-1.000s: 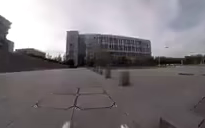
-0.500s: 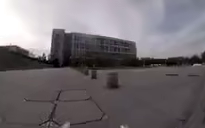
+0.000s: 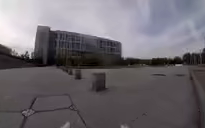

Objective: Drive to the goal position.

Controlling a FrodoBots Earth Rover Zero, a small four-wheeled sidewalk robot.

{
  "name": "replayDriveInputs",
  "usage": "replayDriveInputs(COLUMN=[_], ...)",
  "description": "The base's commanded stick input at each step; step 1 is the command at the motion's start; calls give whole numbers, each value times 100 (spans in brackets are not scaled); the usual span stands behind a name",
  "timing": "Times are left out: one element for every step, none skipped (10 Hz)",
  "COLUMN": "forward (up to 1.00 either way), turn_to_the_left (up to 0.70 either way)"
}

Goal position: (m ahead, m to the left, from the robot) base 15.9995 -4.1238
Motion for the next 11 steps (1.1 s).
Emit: replayDriveInputs(forward=[99,99,99,99,99,99,99,99,99,99,99], turn_to_the_left=[-37,-38,-38,-27,-6,0,0,0,0,0,0])
